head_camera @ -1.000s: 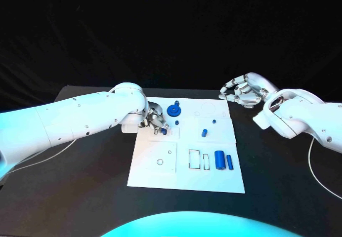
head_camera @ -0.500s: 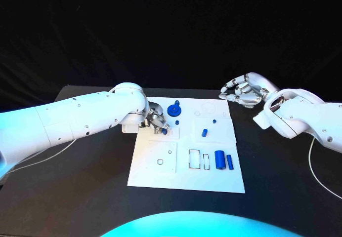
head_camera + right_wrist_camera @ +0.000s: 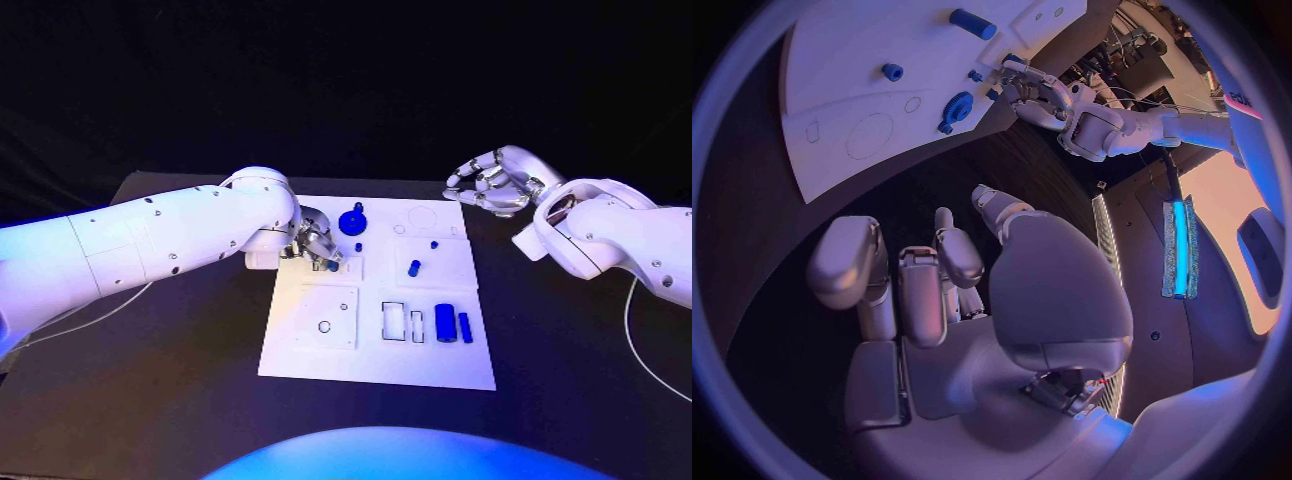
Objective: Assemble the parts on the task board
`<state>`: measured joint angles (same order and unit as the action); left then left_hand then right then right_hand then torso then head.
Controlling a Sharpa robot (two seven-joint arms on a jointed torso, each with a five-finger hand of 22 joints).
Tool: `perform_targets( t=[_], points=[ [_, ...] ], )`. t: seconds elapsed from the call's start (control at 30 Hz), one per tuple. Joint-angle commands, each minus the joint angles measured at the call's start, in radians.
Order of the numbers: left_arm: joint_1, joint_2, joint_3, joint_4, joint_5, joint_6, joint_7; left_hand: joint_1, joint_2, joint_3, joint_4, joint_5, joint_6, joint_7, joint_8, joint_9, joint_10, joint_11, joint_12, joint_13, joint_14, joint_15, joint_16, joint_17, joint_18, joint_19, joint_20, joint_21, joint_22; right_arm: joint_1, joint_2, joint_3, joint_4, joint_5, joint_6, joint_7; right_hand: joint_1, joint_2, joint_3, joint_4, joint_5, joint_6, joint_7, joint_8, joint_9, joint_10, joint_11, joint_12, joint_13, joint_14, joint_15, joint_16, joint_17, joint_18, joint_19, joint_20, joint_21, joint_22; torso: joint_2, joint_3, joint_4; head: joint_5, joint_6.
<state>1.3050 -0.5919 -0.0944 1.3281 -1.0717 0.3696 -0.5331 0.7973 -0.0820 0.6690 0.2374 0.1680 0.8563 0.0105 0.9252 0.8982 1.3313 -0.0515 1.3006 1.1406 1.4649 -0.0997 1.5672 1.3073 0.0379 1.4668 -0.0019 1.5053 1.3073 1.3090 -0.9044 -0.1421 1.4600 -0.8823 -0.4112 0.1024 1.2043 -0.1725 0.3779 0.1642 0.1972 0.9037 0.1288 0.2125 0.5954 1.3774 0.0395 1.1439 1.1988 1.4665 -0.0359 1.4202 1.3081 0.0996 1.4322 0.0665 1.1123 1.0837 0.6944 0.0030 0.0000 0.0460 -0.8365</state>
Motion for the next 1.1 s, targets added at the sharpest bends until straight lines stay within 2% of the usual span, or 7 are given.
perform_targets(
  t=[0.03,0.23,0.5,0.73,1.1],
  points=[
    [0.0,0.001,0.001,0.003,0.006,0.015,0.002,0.001,-0.006,-0.002,-0.004,-0.002,0.002,0.0,0.002,0.001,0.007,-0.002,0.0,-0.001,0.106,-0.009,0.004,0.263,-0.015,0.064,-0.008,0.003,0.163,-0.001,0.001,0.0,0.0,-0.004,0.013,0.005,-0.003,0.0,0.0,0.004,0.004,-0.008,0.0,0.005,0.001,-0.006,0.002,-0.003,-0.001,0.041,0.003,-0.006,0.073,0.001,-0.008,0.0,0.006,0.001,0.0,0.0,-0.0004,0.001,-0.001],
    [0.0,0.001,0.001,0.003,0.006,0.005,0.003,0.003,-0.006,-0.002,-0.005,-0.002,0.002,0.0,0.002,0.001,0.007,-0.002,0.0,-0.001,0.106,-0.009,0.004,0.263,-0.014,0.063,-0.008,0.002,0.162,-0.001,0.001,0.0,-0.001,-0.004,0.013,0.005,-0.003,0.0,0.0,0.004,0.004,-0.008,0.0,0.005,0.001,-0.006,0.002,-0.003,-0.001,0.041,0.003,-0.006,0.073,0.001,-0.008,0.0,0.006,0.001,0.0,0.0004,-0.0005,0.002,0.0],
    [0.0,0.001,0.001,-0.001,0.006,-0.003,0.003,-0.011,-0.008,-0.024,0.014,-0.006,0.003,0.001,0.001,0.0,0.006,-0.002,-0.002,-0.003,0.106,-0.009,0.004,0.263,-0.014,0.063,-0.009,0.002,0.161,-0.001,0.001,0.0,-0.001,-0.004,0.013,0.005,-0.003,0.0,0.0,0.004,0.004,-0.008,0.0,0.005,0.001,-0.006,0.002,-0.003,-0.001,0.041,0.003,-0.006,0.073,0.001,-0.008,0.0,0.006,0.001,0.0,0.0005,-0.0006,0.001,0.001],
    [0.0,0.001,0.001,-0.002,0.007,-0.002,0.004,-0.023,-0.03,-0.081,0.041,-0.006,0.003,-0.001,0.001,0.0,0.007,-0.003,-0.002,-0.002,0.106,-0.01,0.004,0.263,-0.014,0.063,-0.01,0.001,0.162,-0.001,0.001,0.0,-0.001,-0.004,0.013,0.006,-0.003,0.0,0.0,0.004,0.004,-0.008,0.0,0.005,0.001,-0.006,0.002,-0.003,-0.001,0.041,0.003,-0.006,0.073,0.001,-0.008,0.0,0.006,0.001,0.0,0.0009,-0.0019,0.001,0.0],
    [0.0,-0.002,0.004,0.002,0.008,-0.014,0.005,-0.027,-0.032,-0.096,0.049,-0.006,0.003,-0.001,0.001,0.0,0.006,-0.003,-0.003,-0.004,0.106,-0.011,0.004,0.263,-0.014,0.063,-0.01,0.001,0.162,-0.001,0.0,0.0,0.0,-0.004,0.012,0.006,-0.003,0.0,0.0,0.004,0.004,-0.008,0.0,0.005,0.001,-0.006,0.002,-0.003,-0.001,0.041,0.003,-0.006,0.073,0.001,-0.008,0.0,0.006,0.001,0.0,0.0003,-0.0016,-0.001,0.001]
  ],
)
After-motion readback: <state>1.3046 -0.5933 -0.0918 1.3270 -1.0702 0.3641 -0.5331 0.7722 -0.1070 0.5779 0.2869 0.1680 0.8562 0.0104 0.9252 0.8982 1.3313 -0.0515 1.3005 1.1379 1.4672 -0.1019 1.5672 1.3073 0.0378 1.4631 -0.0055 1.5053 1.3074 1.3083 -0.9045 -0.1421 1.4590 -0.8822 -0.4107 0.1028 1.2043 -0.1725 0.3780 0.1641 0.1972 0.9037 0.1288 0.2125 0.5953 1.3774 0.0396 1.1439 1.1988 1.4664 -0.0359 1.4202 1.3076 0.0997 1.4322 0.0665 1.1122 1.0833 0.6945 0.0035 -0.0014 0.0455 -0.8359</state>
